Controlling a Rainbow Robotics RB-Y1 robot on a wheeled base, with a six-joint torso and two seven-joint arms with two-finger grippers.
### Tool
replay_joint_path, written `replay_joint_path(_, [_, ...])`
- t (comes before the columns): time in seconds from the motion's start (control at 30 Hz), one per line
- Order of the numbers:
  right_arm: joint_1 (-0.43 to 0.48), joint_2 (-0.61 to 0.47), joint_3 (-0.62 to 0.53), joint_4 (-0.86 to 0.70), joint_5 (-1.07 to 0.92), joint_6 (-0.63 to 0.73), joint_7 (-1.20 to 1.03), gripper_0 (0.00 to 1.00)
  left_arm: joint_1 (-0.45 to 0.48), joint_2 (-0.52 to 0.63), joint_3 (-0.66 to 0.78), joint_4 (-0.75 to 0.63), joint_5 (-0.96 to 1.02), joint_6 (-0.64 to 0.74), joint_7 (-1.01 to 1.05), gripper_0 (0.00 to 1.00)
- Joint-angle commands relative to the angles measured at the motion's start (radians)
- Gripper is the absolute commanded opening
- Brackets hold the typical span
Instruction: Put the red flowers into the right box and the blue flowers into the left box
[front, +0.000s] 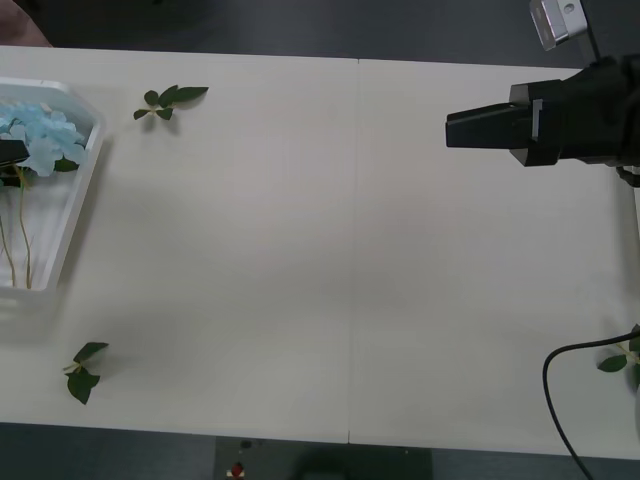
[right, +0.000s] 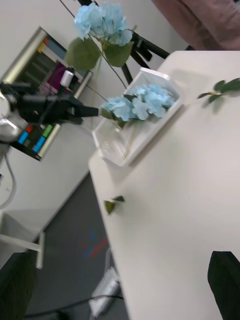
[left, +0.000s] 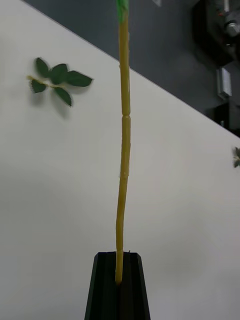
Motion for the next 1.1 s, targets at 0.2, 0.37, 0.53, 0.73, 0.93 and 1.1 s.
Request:
replay_joint_path(0.2, [-0.019,-0.117,-0.058,0.027,0.113,0.104,0.298,1.0,0.065,0.064,0.121,0.137,-0.139,0.172,-0.202,0.0])
replay_joint_path(0.37, [-0.019,-0.172,-0.064,0.15,0.113,0.118,0.505,1.0,0.094,0.075,0.137,0.206,-0.231,0.195,-0.271,0.0])
replay_joint_path(0.53, [-0.019,-0.233,-0.067,0.242,0.113,0.118,0.721,1.0,0.103,0.076,0.163,0.292,-0.288,0.193,-0.342,0.0])
replay_joint_path(0.73, [-0.019,-0.304,-0.069,0.29,0.113,0.142,0.864,1.0,0.103,0.079,0.15,0.348,-0.311,0.175,-0.372,0.0])
replay_joint_path(0.93, [-0.019,-0.362,-0.082,0.343,0.11,0.193,0.882,1.0,0.102,0.078,0.117,0.349,-0.351,0.133,-0.366,0.24])
replay_joint_path(1.1, [-0.019,-0.385,-0.09,0.362,0.106,0.222,0.882,1.0,0.103,0.079,0.113,0.349,-0.339,0.129,-0.365,0.39])
